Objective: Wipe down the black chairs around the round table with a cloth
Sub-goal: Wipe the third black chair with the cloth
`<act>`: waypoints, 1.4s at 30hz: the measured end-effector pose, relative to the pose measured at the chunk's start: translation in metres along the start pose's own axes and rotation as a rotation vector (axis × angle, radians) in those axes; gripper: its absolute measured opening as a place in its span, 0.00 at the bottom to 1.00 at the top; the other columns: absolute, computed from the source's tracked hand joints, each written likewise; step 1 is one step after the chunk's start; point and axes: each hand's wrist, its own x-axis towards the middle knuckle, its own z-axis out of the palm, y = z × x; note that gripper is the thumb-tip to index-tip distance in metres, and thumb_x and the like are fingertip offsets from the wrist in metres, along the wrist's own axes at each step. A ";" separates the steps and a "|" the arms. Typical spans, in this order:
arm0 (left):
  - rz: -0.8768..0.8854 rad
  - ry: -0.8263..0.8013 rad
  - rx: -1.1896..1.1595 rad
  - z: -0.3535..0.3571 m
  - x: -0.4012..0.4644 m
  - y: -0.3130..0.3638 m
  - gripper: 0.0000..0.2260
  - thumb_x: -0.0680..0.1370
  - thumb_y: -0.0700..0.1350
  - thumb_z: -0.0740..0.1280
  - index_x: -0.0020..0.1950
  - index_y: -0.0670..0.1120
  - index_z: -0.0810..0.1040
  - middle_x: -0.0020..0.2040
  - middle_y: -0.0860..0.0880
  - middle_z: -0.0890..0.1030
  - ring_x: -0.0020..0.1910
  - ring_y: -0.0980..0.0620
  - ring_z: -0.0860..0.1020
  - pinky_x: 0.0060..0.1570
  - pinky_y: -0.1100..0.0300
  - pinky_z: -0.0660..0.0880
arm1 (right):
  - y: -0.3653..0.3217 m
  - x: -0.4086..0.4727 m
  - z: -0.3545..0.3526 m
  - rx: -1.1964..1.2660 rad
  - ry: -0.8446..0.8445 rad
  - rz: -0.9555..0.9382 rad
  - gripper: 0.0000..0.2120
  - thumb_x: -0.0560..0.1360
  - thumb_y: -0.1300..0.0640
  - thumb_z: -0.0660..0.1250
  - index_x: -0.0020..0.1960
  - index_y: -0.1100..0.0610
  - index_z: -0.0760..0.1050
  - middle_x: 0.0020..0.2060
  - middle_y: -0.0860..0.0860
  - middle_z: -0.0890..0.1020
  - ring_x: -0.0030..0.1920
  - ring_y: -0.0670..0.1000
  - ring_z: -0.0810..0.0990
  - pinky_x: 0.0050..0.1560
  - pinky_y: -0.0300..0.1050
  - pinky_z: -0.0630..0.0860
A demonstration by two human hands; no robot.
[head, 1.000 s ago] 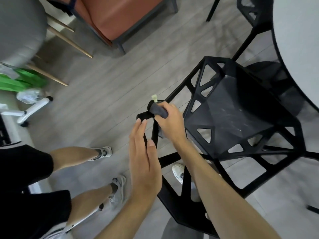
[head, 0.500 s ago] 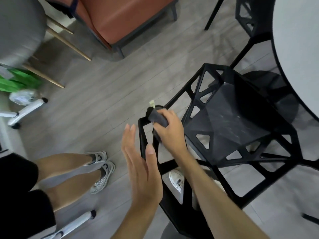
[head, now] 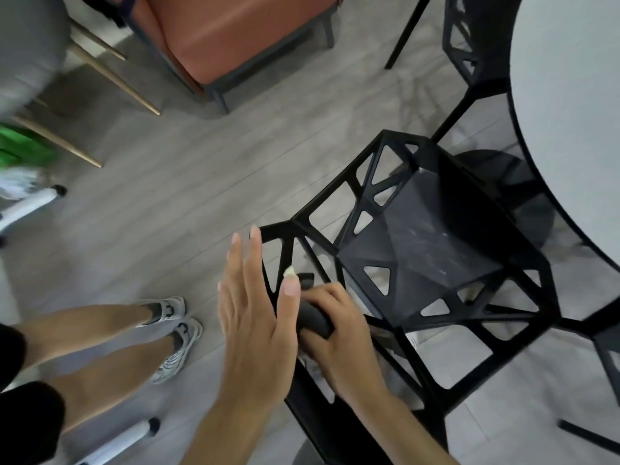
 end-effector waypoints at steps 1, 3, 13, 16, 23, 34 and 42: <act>-0.021 -0.007 0.013 -0.002 0.004 0.001 0.31 0.78 0.75 0.40 0.81 0.71 0.43 0.84 0.63 0.44 0.80 0.69 0.40 0.82 0.46 0.45 | 0.002 0.015 0.004 0.027 0.038 -0.010 0.16 0.73 0.63 0.71 0.56 0.46 0.80 0.52 0.42 0.78 0.55 0.47 0.80 0.53 0.46 0.78; 0.017 0.034 0.062 -0.007 0.016 0.003 0.30 0.80 0.74 0.43 0.82 0.69 0.48 0.85 0.60 0.49 0.81 0.68 0.45 0.81 0.51 0.49 | 0.011 0.047 0.012 0.082 0.115 -0.023 0.14 0.76 0.62 0.70 0.57 0.46 0.80 0.52 0.42 0.78 0.54 0.46 0.81 0.53 0.47 0.78; -0.057 -0.069 0.164 0.005 0.099 -0.007 0.32 0.82 0.69 0.50 0.84 0.57 0.56 0.82 0.54 0.62 0.81 0.55 0.59 0.76 0.53 0.61 | 0.075 0.143 0.018 -0.077 0.218 -0.111 0.11 0.78 0.57 0.69 0.61 0.51 0.79 0.52 0.41 0.78 0.50 0.42 0.80 0.49 0.32 0.75; -0.096 -0.052 0.152 0.004 0.097 -0.007 0.32 0.82 0.69 0.51 0.84 0.57 0.57 0.81 0.54 0.62 0.80 0.55 0.60 0.73 0.56 0.60 | 0.105 0.150 0.009 -0.213 0.179 -0.070 0.12 0.77 0.57 0.72 0.59 0.51 0.79 0.52 0.42 0.77 0.51 0.45 0.79 0.51 0.41 0.79; -0.142 -0.076 0.172 0.004 0.098 -0.008 0.35 0.80 0.75 0.48 0.83 0.60 0.58 0.77 0.59 0.64 0.76 0.59 0.64 0.75 0.46 0.68 | 0.176 0.149 -0.030 -0.314 -0.006 0.336 0.08 0.77 0.58 0.72 0.53 0.47 0.80 0.51 0.47 0.80 0.54 0.54 0.82 0.53 0.54 0.80; -0.175 -0.065 0.206 0.006 0.101 -0.009 0.32 0.81 0.74 0.52 0.82 0.62 0.60 0.75 0.62 0.66 0.76 0.59 0.66 0.68 0.42 0.75 | 0.134 0.144 -0.015 -0.150 0.020 0.194 0.14 0.76 0.61 0.73 0.61 0.50 0.80 0.52 0.41 0.82 0.54 0.40 0.81 0.59 0.38 0.78; -0.191 -0.079 0.268 0.004 0.100 -0.005 0.33 0.79 0.74 0.52 0.81 0.62 0.61 0.75 0.60 0.68 0.75 0.56 0.67 0.75 0.43 0.67 | 0.119 0.159 -0.019 -0.166 -0.001 0.202 0.12 0.76 0.57 0.73 0.60 0.51 0.81 0.50 0.44 0.81 0.51 0.43 0.80 0.56 0.40 0.79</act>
